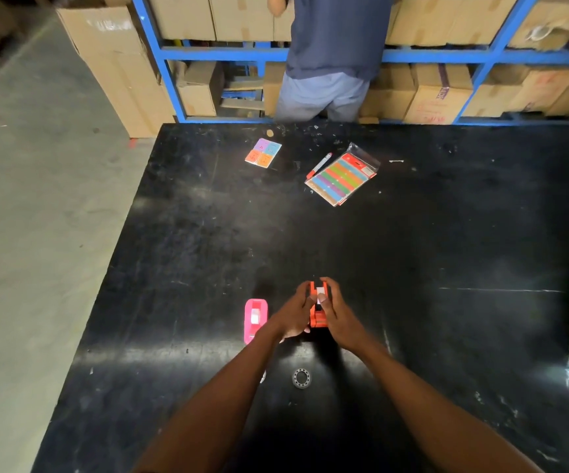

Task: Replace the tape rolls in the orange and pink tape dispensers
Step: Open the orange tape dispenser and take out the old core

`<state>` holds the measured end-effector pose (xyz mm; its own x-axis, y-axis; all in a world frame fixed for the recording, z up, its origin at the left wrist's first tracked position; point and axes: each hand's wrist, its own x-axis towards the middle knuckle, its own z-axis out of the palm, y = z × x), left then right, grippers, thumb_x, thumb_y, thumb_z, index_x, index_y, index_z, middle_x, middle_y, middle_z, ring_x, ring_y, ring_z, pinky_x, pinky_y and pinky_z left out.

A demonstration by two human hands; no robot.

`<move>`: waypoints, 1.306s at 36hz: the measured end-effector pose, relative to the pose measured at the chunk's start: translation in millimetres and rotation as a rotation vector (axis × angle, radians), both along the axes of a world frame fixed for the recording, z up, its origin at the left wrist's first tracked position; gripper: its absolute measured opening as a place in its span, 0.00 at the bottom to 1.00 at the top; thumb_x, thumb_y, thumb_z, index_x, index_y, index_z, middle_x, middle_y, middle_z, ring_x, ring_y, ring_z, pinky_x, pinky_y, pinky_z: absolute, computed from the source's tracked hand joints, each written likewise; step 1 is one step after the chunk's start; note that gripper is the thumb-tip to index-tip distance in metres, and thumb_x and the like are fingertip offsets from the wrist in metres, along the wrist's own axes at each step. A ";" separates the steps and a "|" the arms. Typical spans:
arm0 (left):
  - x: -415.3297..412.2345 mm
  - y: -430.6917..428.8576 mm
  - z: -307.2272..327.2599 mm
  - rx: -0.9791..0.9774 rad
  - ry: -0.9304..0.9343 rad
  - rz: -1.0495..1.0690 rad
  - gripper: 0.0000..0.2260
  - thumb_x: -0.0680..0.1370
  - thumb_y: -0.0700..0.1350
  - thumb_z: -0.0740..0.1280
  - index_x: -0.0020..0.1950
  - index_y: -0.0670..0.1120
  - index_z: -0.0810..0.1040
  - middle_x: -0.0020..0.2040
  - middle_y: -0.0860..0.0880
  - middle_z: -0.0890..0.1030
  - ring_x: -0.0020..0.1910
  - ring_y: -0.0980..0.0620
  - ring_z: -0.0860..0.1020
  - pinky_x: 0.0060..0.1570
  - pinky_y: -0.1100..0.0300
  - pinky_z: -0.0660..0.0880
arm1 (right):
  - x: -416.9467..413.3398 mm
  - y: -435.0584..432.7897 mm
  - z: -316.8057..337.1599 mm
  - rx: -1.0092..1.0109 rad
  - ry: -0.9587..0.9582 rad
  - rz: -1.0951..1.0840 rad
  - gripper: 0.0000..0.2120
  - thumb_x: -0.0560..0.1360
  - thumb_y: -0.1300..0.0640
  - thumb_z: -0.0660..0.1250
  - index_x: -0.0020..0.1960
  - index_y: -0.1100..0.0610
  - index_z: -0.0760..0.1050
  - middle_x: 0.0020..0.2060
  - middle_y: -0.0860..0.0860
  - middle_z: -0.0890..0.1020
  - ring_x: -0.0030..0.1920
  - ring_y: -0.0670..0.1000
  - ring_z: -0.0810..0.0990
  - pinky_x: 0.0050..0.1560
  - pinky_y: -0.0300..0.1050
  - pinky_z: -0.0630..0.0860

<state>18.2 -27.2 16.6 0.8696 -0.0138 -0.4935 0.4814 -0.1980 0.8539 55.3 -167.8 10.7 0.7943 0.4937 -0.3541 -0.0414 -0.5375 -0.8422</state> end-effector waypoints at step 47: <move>-15.8 -13.3 -61.0 0.647 0.129 0.145 0.26 0.80 0.53 0.64 0.74 0.45 0.61 0.67 0.32 0.66 0.58 0.30 0.77 0.56 0.44 0.75 | 2.7 -32.8 16.1 0.097 0.091 -0.102 0.21 0.82 0.38 0.52 0.75 0.36 0.58 0.69 0.46 0.72 0.68 0.47 0.75 0.70 0.60 0.72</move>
